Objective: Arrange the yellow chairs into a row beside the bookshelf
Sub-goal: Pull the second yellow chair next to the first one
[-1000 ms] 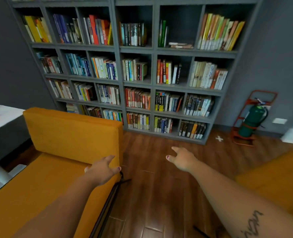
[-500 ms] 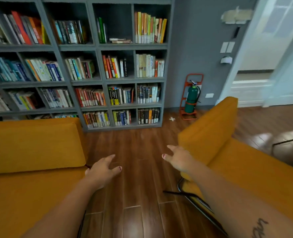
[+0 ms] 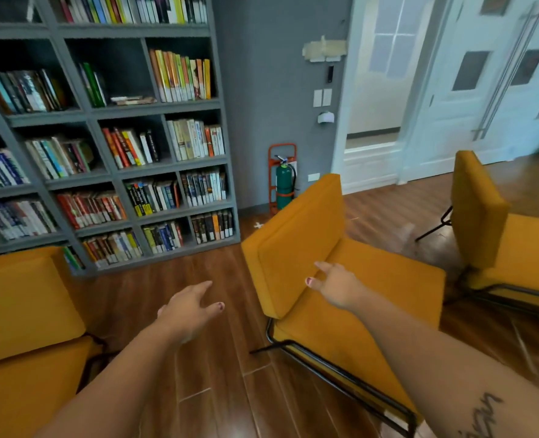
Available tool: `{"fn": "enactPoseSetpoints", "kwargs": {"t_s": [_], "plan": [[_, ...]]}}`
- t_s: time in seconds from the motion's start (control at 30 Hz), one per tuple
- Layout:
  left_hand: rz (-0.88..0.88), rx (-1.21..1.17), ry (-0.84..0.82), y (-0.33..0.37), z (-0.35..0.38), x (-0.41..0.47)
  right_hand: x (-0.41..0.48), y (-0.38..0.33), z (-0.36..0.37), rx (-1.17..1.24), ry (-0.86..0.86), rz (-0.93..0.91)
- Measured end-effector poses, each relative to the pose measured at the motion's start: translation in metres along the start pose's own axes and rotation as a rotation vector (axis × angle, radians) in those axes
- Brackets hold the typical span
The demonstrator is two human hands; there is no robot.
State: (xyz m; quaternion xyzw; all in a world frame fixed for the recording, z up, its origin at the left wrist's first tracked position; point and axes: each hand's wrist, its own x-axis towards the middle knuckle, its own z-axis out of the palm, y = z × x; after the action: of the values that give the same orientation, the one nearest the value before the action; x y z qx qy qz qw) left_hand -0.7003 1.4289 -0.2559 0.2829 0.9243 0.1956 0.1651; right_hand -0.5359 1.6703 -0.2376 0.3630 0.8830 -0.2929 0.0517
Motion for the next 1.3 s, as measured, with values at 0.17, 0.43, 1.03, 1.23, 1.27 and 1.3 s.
{"fn": "enactPoseSetpoints", "kwargs": {"t_s": [0.17, 0.43, 1.03, 1.23, 1.27, 1.3], "plan": [[-0.021, 0.023, 0.099, 0.079, 0.028, -0.021, -0.030, 0.067, -0.044, -0.051, 0.002, -0.070], [-0.058, 0.005, 0.135, 0.176, 0.081, -0.039, -0.054, 0.166, -0.100, -0.100, 0.008, -0.096], [-0.118, 0.003, 0.054, 0.283, 0.137, 0.081, 0.049, 0.244, -0.179, -0.150, 0.014, -0.162], [-0.167, -0.027, 0.005, 0.304, 0.131, 0.142, 0.107, 0.245, -0.215, -0.142, -0.001, -0.209], [-0.174, -0.016, 0.007, 0.305, 0.130, 0.151, 0.117, 0.245, -0.218, -0.129, -0.004, -0.214], [-0.183, -0.007, 0.009, 0.307, 0.129, 0.159, 0.127, 0.246, -0.220, -0.118, -0.014, -0.216]]}}
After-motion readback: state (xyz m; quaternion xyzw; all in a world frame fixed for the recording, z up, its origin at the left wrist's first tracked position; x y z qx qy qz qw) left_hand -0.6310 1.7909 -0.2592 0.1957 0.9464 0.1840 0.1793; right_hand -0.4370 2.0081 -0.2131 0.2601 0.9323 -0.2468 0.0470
